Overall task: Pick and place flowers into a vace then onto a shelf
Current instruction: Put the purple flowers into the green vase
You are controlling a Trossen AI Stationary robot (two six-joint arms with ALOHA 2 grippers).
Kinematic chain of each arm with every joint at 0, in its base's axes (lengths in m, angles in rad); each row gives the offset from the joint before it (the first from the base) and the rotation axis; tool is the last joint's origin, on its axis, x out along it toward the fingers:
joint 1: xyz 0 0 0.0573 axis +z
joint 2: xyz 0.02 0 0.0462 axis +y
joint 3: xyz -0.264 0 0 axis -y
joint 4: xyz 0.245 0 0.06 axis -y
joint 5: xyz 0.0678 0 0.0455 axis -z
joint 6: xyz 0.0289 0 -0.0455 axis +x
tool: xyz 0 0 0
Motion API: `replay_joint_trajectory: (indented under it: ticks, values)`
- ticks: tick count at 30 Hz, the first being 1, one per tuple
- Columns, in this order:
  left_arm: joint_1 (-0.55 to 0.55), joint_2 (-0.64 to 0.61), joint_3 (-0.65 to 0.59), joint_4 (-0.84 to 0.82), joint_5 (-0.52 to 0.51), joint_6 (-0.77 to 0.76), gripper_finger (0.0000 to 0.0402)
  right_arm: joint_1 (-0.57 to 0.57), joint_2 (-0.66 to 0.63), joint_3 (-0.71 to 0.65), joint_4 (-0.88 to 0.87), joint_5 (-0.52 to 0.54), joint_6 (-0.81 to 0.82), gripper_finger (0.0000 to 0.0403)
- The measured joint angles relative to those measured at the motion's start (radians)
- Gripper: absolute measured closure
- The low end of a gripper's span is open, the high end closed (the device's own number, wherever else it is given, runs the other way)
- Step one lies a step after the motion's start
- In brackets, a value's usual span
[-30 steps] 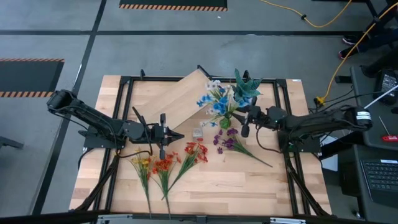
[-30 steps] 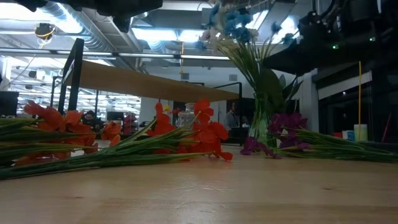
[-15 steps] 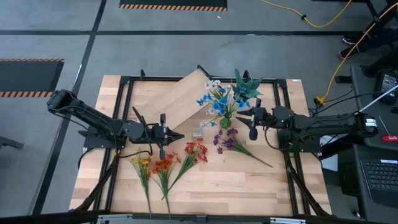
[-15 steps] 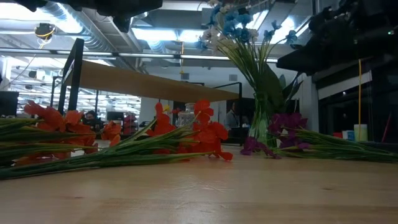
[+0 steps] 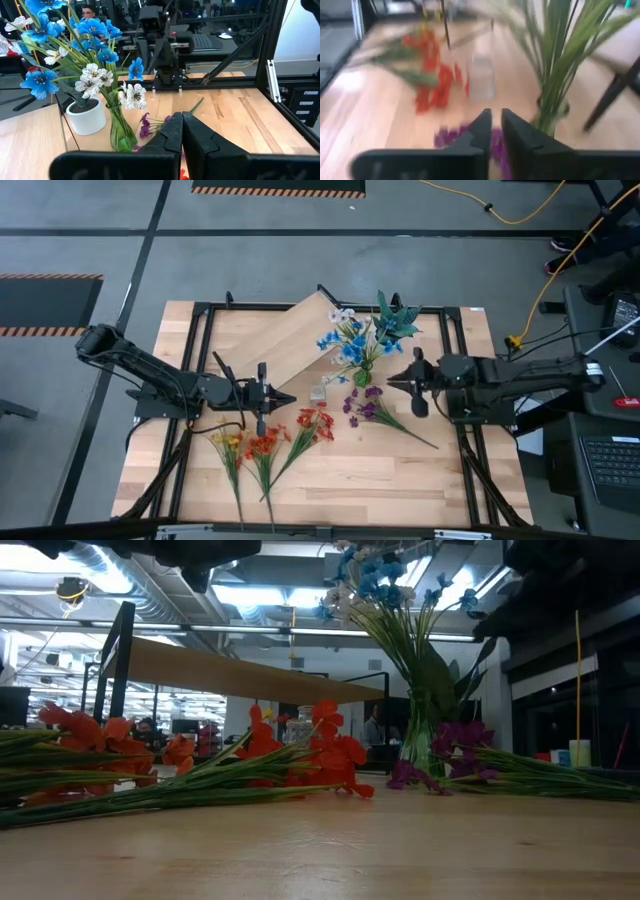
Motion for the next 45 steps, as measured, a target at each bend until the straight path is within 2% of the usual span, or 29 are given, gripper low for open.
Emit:
replay_joint_trajectory:
  ticks: [3, 10, 13, 19, 23, 28, 33, 38, 45]
  values:
    - [0.000, 0.000, 0.000, 0.000, 0.000, 0.000, 0.0398, 0.067, 0.029, 0.061, -0.173, 0.061, 0.086, 0.0395]
    - [0.000, 0.000, 0.000, 0.003, 0.000, 0.000, 0.0398, 0.236, 0.112, 0.160, -0.361, 0.198, 0.297, 0.0393]
    - [0.000, 0.000, 0.000, 0.003, 0.000, -0.005, 0.0398, 0.297, 0.165, 0.212, -0.430, 0.199, 0.372, 0.0399]
    - [0.000, 0.000, 0.000, 0.001, 0.000, -0.016, 0.0398, 0.401, 0.301, 0.332, -0.686, 0.200, 0.644, 0.0400]
    - [0.000, 0.000, 0.000, -0.012, 0.000, -0.016, 0.0398, 0.460, 0.397, 0.392, -0.819, 0.200, 0.771, 0.0398]
    - [0.000, 0.000, 0.000, -0.017, -0.005, -0.016, 0.0398, 0.490, 0.473, 0.402, -0.846, 0.206, 0.798, 0.0398]
    - [0.000, 0.000, 0.000, -0.016, -0.042, -0.016, 0.0398, 0.489, 0.506, 0.402, -0.842, 0.155, 0.799, 0.0396]
    - [0.000, 0.000, 0.000, -0.016, -0.056, -0.016, 0.0398, 0.489, 0.506, 0.402, -0.784, 0.146, 0.802, 0.0358]
    - [0.000, 0.000, 0.000, -0.017, -0.055, -0.032, 0.0398, 0.488, 0.505, 0.402, -0.761, 0.146, 0.811, 0.0255]
